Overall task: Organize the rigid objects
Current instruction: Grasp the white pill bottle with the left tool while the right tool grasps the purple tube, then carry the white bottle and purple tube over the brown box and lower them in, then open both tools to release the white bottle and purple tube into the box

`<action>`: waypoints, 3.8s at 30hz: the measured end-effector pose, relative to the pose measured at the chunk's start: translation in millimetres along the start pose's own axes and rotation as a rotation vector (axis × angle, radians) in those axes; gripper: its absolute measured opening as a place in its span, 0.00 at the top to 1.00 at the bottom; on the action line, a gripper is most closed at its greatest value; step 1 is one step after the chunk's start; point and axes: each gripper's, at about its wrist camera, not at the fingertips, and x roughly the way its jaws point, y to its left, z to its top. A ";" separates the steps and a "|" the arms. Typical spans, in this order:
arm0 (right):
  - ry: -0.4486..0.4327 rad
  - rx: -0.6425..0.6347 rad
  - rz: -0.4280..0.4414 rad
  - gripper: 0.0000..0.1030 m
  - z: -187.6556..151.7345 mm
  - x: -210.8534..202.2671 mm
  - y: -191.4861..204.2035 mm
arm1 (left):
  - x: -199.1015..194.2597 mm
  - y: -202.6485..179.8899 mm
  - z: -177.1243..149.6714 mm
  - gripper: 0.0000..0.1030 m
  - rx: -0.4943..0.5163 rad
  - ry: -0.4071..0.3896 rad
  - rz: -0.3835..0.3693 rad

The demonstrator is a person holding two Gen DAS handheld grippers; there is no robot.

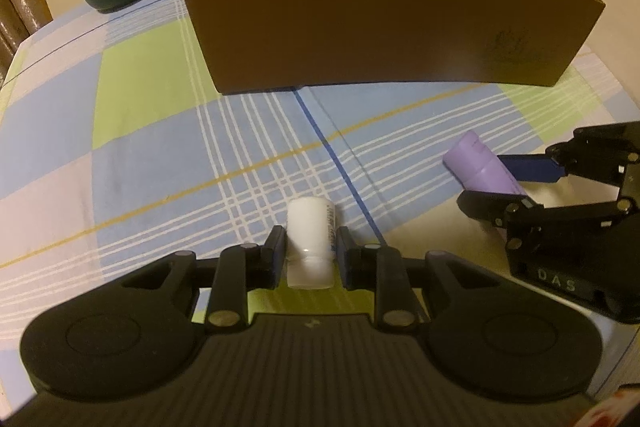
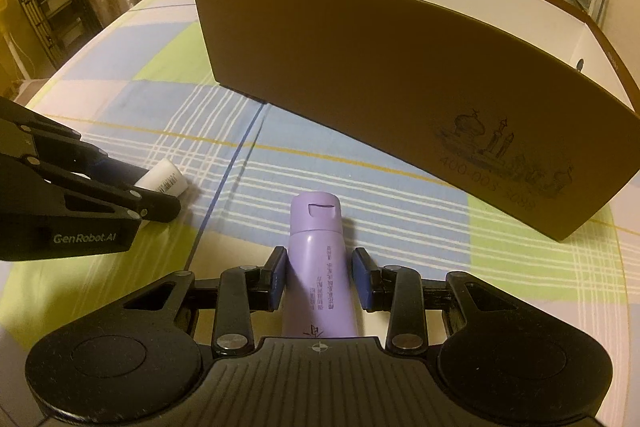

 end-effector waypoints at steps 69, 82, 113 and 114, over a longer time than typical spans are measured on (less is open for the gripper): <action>-0.387 0.200 0.011 0.69 94.8 -157.3 -69.2 | -119.0 -34.2 113.2 0.77 0.091 -0.354 -0.035; -0.408 0.223 -0.058 0.69 129.2 -134.7 -109.6 | -98.8 -47.4 168.5 0.77 0.144 -0.371 -0.016; -0.162 0.291 -0.017 0.69 129.4 -26.1 -162.3 | 21.2 -35.4 211.2 0.64 0.153 -0.133 0.031; -0.157 0.288 -0.017 0.69 130.3 -24.7 -162.6 | 21.1 -34.4 211.7 0.63 0.151 -0.133 0.032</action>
